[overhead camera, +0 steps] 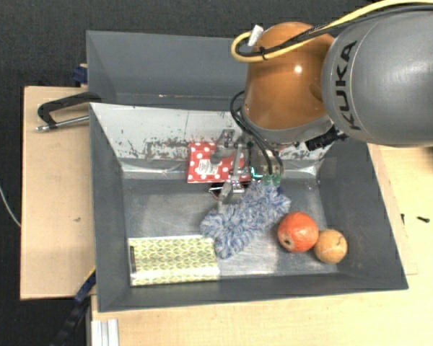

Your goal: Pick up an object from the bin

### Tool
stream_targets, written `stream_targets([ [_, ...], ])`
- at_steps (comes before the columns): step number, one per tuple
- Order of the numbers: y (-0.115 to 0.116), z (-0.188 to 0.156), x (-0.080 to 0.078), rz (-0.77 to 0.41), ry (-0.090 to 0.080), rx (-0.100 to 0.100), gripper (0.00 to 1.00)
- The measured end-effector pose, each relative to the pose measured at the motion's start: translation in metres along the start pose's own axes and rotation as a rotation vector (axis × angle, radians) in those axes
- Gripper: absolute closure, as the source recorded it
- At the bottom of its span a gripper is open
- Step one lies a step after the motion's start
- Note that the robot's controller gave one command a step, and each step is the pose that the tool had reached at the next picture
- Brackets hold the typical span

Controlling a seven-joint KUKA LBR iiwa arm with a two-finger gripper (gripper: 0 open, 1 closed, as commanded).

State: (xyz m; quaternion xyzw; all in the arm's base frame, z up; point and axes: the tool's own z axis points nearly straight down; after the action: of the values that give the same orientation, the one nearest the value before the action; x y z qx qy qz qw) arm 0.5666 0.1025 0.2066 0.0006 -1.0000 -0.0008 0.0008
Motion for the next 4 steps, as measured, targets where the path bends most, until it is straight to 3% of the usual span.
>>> stream_targets([
  [1,0.000,-0.002,-0.001,0.001,-0.005,0.000,0.00],
  [2,0.004,0.038,0.011,-0.020,-0.012,-0.001,0.00],
  [3,0.008,0.102,0.034,-0.056,-0.006,0.000,0.00],
  [4,0.011,0.120,0.043,-0.074,0.000,0.002,0.00],
])
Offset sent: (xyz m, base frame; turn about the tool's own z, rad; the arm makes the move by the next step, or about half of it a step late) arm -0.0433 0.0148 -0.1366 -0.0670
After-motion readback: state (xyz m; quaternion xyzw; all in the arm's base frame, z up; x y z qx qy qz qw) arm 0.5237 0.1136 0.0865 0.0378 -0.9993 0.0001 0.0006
